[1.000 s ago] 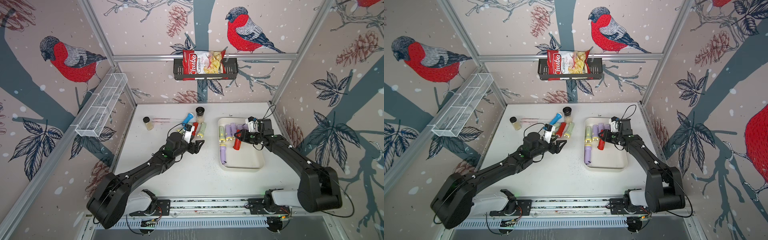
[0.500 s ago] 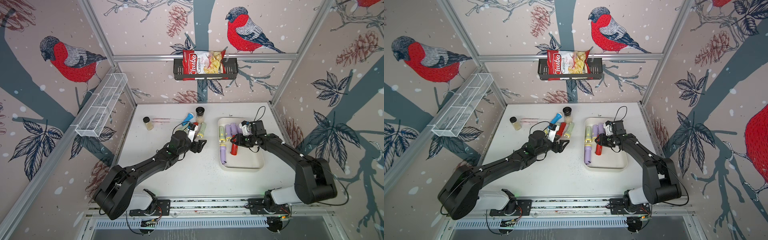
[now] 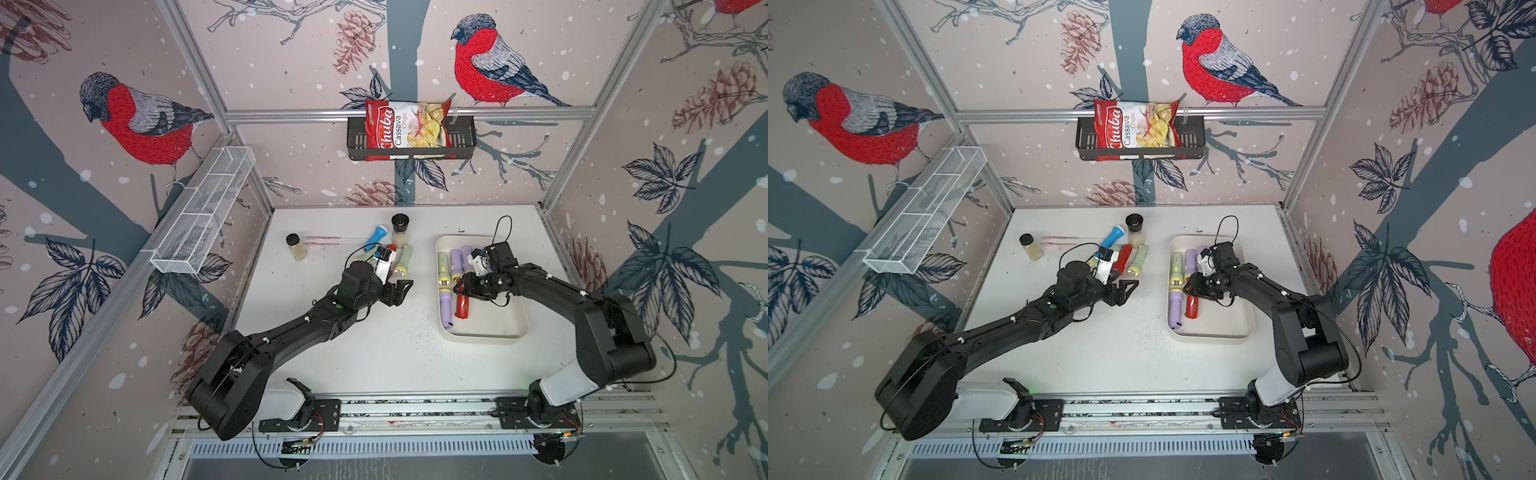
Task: Put the flashlights into the storage boxes
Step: Place the flashlight at the storage box.
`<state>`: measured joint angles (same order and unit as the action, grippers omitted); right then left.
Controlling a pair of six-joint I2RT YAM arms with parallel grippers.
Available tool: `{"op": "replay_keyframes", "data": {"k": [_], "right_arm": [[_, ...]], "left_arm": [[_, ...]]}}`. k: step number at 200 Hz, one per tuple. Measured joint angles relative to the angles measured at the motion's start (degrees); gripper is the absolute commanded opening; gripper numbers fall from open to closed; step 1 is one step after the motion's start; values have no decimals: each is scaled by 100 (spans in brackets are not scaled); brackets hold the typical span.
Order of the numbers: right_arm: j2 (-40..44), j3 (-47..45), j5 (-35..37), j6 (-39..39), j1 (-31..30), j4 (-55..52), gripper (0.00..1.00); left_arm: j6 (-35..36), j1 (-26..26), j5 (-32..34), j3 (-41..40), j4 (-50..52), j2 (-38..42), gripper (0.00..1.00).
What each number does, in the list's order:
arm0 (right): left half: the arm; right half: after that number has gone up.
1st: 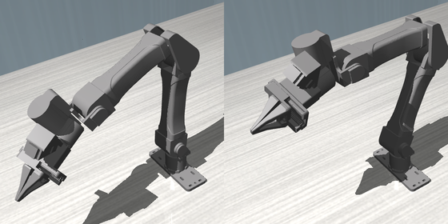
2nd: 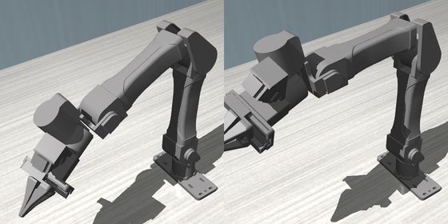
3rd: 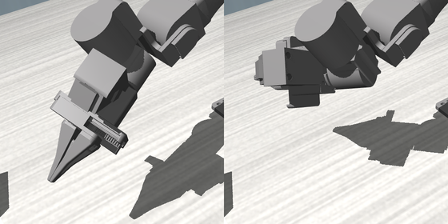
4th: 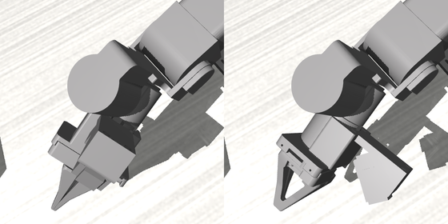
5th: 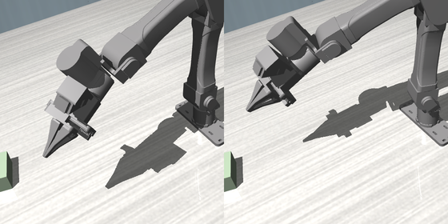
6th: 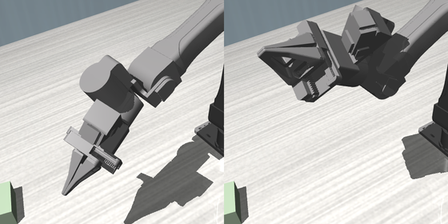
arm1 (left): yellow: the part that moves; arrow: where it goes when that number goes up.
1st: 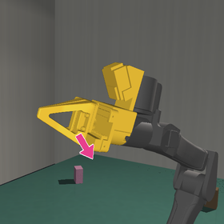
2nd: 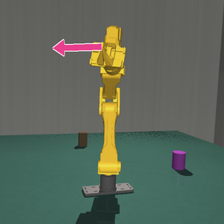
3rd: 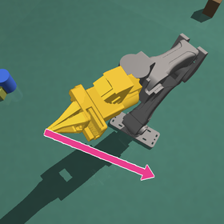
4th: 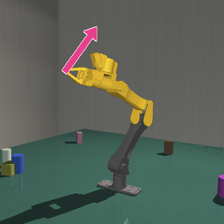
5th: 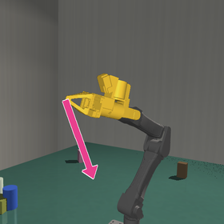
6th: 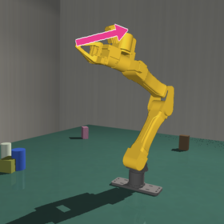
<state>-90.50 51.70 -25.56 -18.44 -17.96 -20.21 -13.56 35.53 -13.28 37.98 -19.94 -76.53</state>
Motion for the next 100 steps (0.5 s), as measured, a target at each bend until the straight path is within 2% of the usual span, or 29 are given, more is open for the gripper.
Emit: {"op": "replay_keyframes", "data": {"k": [35, 72, 100], "right_arm": [[-173, 26, -79, -7, -50, -142, 50], [-238, 52, -118, -118, -55, -197, 63], [-225, 66, -120, -153, -57, -247, 66]], "left_arm": [[0, 0, 0, 15, 7, -4, 80], [2, 0, 2, 20, 11, -9, 80], [7, 0, 2, 20, 61, 4, 80]]}}
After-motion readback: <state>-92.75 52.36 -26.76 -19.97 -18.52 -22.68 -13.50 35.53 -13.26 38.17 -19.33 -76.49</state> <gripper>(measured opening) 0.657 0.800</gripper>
